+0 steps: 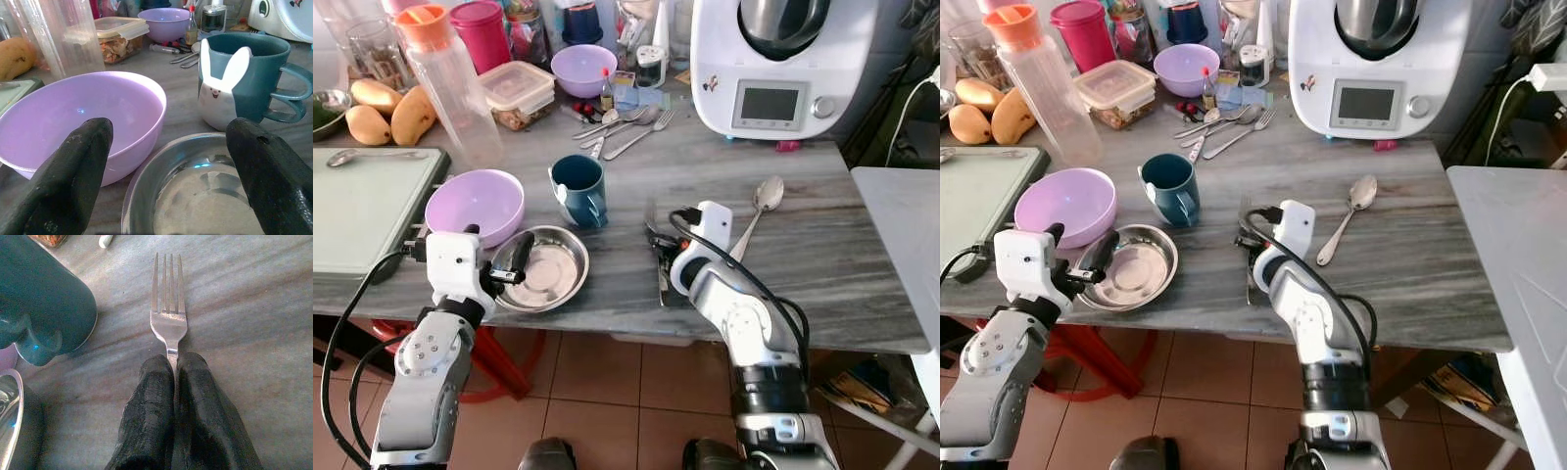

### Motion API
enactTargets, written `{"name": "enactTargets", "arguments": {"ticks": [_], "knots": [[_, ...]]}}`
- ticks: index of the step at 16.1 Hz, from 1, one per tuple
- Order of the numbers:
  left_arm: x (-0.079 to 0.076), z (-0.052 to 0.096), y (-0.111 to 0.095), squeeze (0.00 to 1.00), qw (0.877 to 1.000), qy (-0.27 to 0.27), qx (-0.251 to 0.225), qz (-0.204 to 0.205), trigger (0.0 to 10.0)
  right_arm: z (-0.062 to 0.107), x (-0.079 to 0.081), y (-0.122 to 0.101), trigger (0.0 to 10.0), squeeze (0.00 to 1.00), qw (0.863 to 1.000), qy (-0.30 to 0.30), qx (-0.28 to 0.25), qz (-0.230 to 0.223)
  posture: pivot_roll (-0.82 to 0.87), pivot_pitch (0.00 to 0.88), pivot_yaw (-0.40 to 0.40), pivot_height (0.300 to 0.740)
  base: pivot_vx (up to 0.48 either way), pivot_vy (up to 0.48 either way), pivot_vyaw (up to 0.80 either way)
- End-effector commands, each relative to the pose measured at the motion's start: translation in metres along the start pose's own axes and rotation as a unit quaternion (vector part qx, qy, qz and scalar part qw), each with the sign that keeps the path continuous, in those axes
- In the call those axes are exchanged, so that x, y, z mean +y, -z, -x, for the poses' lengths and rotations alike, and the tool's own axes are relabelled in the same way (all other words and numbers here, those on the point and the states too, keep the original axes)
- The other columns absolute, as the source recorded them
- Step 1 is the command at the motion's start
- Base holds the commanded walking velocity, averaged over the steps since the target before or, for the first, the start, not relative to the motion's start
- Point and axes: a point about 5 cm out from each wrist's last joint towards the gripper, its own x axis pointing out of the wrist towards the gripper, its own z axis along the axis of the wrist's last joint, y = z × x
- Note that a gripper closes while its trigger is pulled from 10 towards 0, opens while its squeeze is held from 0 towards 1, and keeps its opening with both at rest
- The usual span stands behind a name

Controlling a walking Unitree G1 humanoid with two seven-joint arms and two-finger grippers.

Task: Setting the table

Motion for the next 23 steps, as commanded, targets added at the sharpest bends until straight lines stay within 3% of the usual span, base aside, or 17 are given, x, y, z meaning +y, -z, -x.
{"name": "enactTargets", "arguments": {"ticks": [1, 19, 20, 22, 23], "knots": [[0.0, -0.002, 0.001, 0.0, 1.0, 0.001, 0.002, -0.004, 10.0, -0.007, 0.012, 0.017, 0.0, 0.0, 0.999, 0.004, 0.043, 0.0, 0.03, 0.042, 0.054, 0.74, 0.0, 0.0, 0.0], [-0.002, -0.002, 0.002, 0.0, 1.0, 0.002, 0.002, -0.003, 10.0, -0.01, 0.013, 0.022, 0.0, 0.0, 0.998, 0.012, 0.058, 0.018, 0.03, 0.039, 0.049, 0.74, 0.0, 0.0, 0.0], [-0.009, 0.006, 0.003, 0.0, 0.997, 0.081, -0.016, -0.002, 10.0, -0.03, 0.018, 0.03, 10.0, 0.0, 0.994, 0.041, 0.065, 0.072, 0.03, 0.026, 0.027, 0.74, 0.0, 0.0, 0.0], [-0.011, 0.006, 0.004, 0.0, 0.996, 0.091, -0.018, -0.001, 10.0, -0.032, 0.01, 0.034, 10.0, 0.0, 0.988, 0.068, 0.065, 0.12, 0.02, 0.026, 0.029, 0.74, 0.0, 0.0, 0.0], [-0.011, 0.006, 0.003, 0.0, 0.996, 0.092, -0.018, 0.0, 10.0, -0.033, 0.007, 0.038, 10.0, 0.0, 0.988, 0.072, 0.074, 0.113, 0.02, 0.026, 0.029, 0.74, 0.0, 0.0, 0.0]]}}
